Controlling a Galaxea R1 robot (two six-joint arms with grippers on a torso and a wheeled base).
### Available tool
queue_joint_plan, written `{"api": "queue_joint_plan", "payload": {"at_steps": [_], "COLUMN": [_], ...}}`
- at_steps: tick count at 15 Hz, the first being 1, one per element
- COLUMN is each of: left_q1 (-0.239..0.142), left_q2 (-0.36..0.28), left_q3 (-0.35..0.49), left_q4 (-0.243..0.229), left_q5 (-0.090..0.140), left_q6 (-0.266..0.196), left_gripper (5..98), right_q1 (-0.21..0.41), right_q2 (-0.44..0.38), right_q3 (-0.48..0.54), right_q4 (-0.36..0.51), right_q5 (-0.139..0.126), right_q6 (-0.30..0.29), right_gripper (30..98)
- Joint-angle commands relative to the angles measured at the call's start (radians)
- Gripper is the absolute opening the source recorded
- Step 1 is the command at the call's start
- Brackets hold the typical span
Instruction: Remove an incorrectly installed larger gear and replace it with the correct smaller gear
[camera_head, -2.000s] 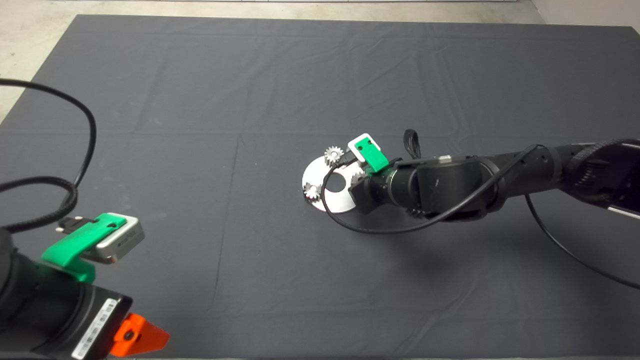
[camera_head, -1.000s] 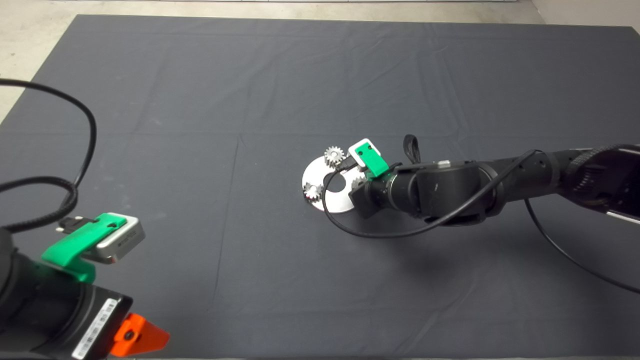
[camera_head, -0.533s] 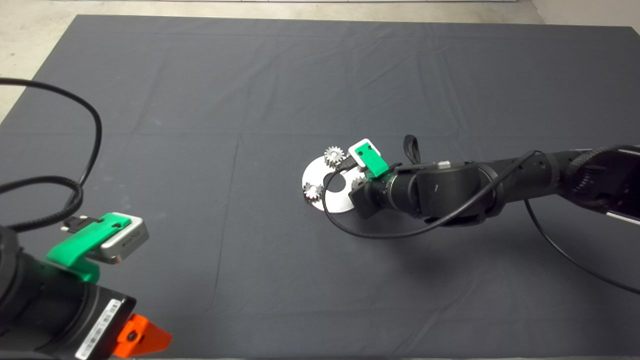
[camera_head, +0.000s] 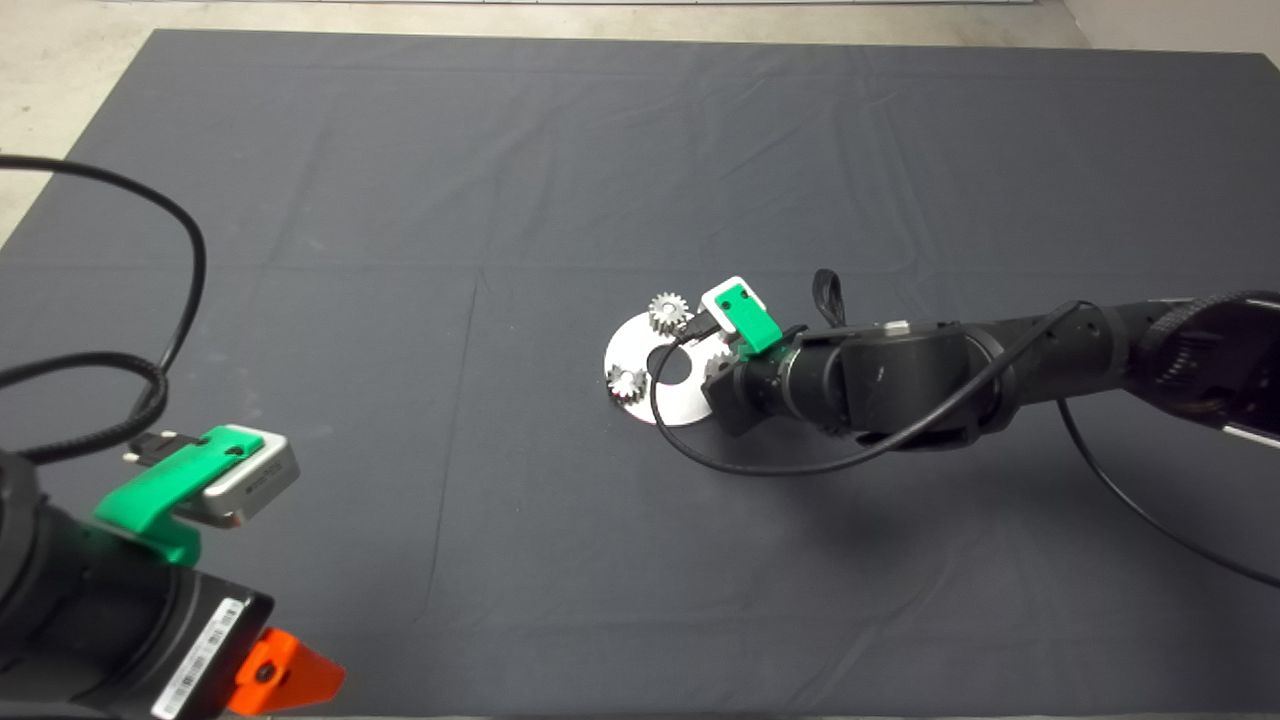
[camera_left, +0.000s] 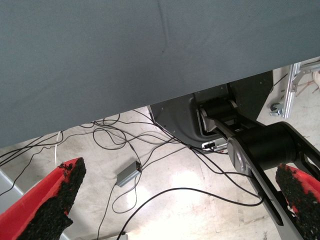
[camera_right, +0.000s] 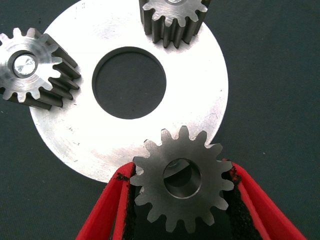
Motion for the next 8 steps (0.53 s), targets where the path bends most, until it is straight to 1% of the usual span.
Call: {"api": "queue_joint_plan", "payload": {"at_steps": [1,3,8], "left_q1": [-0.009,-0.009,-0.009], "left_q2": [0.000,0.000,0.000], "left_q3": [0.014,0.014,0.014], "left_q4": [-0.009,-0.009,-0.009], "left_q5": [-0.004,-0.008,-0.010], "left_q6": [0.003,0.003,0.003], "left_gripper": [97.7,97.7,97.7], "right_q1": [0.014,0.013,0.011], "right_q2": [-0.022,-0.023,-0.012], "right_q3": [0.011,0.011,0.011], "right_q4": [-0.023,-0.023,-0.023], "right_q5": [-0.045,-0.045,-0.045], "right_q6": [-0.003,-0.002,0.001], "right_gripper": [39.3,39.3,39.4]}}
